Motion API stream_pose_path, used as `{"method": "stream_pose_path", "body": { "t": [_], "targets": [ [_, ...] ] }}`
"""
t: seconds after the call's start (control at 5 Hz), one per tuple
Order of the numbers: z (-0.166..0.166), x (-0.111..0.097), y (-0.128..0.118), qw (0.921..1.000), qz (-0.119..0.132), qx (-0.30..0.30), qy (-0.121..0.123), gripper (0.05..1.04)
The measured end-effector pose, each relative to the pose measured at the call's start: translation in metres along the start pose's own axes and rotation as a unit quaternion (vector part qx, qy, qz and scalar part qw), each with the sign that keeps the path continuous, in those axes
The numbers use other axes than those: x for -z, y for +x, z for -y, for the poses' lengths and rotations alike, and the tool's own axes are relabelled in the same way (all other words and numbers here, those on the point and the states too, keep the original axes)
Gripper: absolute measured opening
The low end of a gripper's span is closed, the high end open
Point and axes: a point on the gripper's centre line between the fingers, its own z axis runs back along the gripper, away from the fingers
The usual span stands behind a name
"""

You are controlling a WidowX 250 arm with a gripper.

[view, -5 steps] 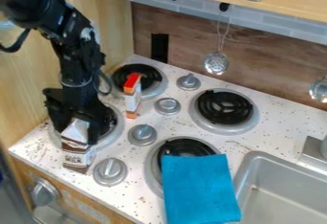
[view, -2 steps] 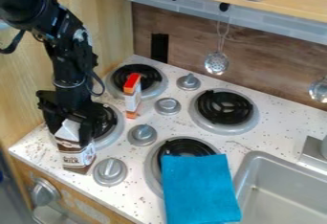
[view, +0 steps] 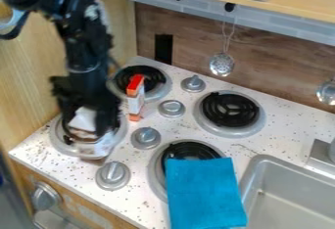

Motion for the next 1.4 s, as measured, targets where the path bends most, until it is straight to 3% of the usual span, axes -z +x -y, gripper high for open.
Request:
{"method": "stream_pose_path", "body": {
  "t": [0.2,0.4,0.6,0.8,1.0,1.4],
  "targets": [
    [0.029,-0.021,0.009,0.9987,0.029,0.031,-0.029,0.839],
    [0.073,-0.039,0.019,0.9936,0.043,0.081,-0.065,0.839],
    [0.108,-0.037,0.029,0.9883,0.035,0.116,-0.092,0.839],
    [0.138,-0.039,0.044,0.9841,0.028,0.145,-0.099,0.839],
    [0.166,-0.034,0.064,0.9845,0.011,0.167,-0.054,0.839],
    [0.192,-0.02,0.108,0.9852,0.001,0.168,-0.032,0.839]
  ]
}}
